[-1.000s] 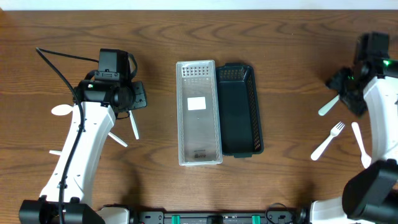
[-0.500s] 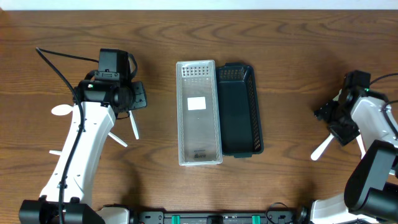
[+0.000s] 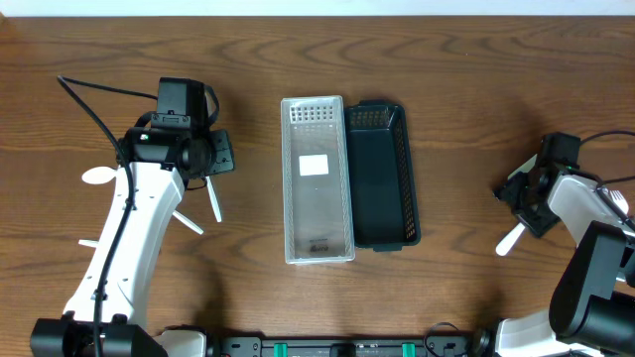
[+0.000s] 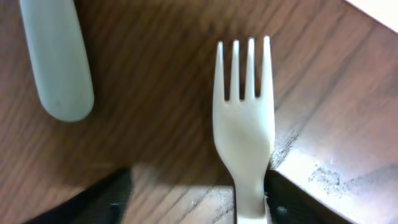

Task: Pack container
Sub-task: 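Move right gripper to the white fork and grasp it, then carry the fork with right gripper and drop it into black caddy, then grasp the second white fork on the right with right gripper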

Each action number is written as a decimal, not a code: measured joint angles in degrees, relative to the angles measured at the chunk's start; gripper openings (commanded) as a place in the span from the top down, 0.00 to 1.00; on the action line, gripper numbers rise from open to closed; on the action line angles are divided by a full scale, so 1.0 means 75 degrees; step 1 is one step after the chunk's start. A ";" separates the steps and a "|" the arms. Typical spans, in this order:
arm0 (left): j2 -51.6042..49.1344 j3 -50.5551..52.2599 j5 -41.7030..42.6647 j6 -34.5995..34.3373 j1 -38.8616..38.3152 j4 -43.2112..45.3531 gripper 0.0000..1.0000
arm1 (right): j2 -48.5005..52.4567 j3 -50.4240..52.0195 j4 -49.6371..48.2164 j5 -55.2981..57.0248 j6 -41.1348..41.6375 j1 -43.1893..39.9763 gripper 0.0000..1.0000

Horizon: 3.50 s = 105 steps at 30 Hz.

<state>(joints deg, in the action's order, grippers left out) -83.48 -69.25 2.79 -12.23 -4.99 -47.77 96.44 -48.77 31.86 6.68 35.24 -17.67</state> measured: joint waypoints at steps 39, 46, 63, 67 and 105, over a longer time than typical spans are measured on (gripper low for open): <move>0.0000 0.0000 0.0003 -0.0003 0.0000 0.0000 0.45 | -0.1935 -0.2719 0.1716 -0.0099 -0.1329 0.2897 0.99; 0.0000 0.0000 0.0003 -0.0003 0.0000 0.0003 0.45 | -0.1667 -0.3075 0.1804 -0.0146 -0.1507 0.4776 0.99; 0.0000 0.0000 0.0003 -0.0003 0.0000 0.0000 0.45 | 0.0460 -0.3124 0.1402 -0.0245 -0.1810 0.5942 0.43; 0.0000 0.0000 0.0003 0.0000 0.0000 -0.0003 0.45 | 0.0268 -0.3733 0.1620 -0.0230 -0.1868 0.5569 0.44; 0.0000 0.0000 0.0000 0.0000 0.0000 0.0000 0.44 | 0.3264 -0.4989 0.1480 -0.0530 -0.1049 -0.0571 0.23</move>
<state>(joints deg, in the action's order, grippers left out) -83.48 -69.25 2.79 -12.23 -4.99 -47.77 120.92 -86.19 42.96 2.70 27.38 -21.96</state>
